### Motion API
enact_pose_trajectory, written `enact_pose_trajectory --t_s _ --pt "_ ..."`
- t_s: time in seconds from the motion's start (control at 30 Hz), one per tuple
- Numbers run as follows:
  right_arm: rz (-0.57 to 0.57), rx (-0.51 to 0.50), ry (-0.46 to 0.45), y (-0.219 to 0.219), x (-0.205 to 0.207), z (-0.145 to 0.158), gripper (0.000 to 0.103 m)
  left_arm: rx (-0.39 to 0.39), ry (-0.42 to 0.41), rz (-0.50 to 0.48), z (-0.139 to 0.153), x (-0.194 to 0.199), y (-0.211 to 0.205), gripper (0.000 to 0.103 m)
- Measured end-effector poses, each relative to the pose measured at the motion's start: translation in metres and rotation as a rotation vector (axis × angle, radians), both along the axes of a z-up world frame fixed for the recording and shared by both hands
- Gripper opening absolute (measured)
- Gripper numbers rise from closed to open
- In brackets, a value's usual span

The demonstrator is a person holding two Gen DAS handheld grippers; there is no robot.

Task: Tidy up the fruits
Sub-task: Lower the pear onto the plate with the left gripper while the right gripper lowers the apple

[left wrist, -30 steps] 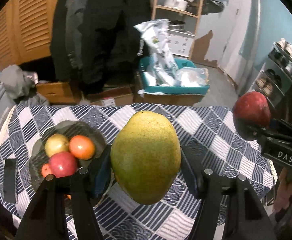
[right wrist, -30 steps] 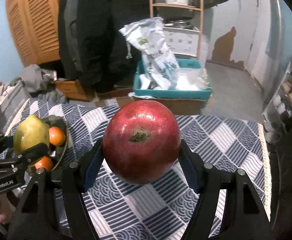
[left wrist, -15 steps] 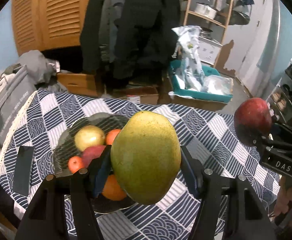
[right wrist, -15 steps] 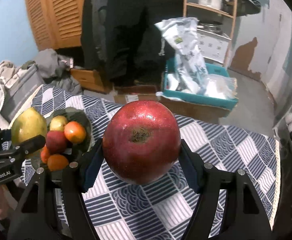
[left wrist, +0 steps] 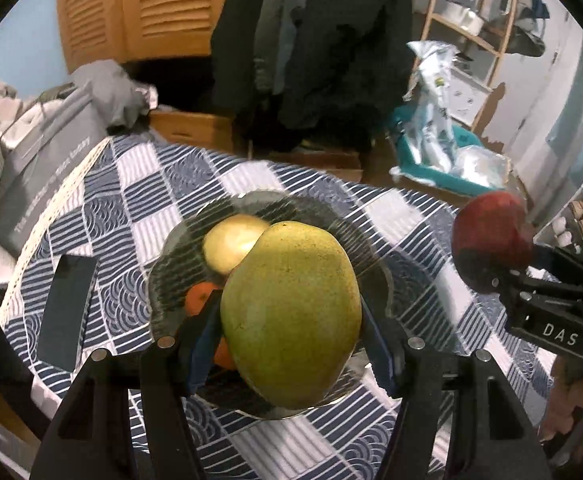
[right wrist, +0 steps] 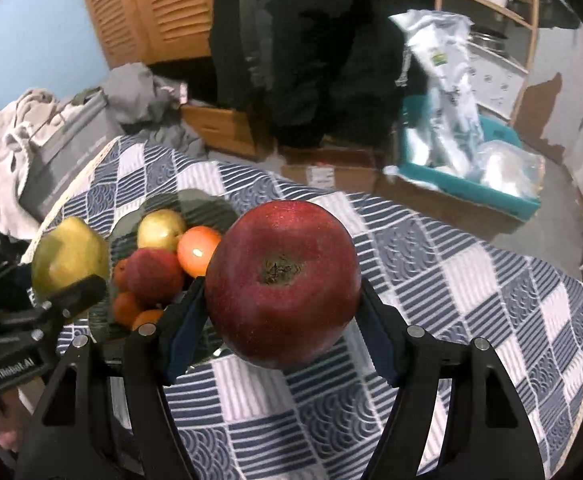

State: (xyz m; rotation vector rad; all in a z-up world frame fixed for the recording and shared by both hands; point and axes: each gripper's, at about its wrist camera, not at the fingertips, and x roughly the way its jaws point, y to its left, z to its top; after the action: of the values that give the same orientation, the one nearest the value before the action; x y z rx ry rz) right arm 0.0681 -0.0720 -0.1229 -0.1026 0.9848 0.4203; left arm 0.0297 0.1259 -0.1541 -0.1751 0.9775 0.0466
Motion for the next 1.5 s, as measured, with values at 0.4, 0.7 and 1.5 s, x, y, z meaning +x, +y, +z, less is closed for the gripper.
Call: enact_pose_trajectory --t_s 0.4,0.7,1.5 --pt "0.078 -0.015 0.098 0.048 0.008 -0.043 0.072 0.003 0.076 0.063 -0.030 -0.002 0.030 0.066" --pt "0.106 0.000 0.161 0.063 0.014 -0.062 0.072 -0.012 0.134 0.066 -0.049 0.000 0.038 0.066" --pt "0.069 0.105 0.123 0.051 0.018 -0.030 0.084 0.013 0.159 0.052 -0.047 0.000 0.030 0.077"
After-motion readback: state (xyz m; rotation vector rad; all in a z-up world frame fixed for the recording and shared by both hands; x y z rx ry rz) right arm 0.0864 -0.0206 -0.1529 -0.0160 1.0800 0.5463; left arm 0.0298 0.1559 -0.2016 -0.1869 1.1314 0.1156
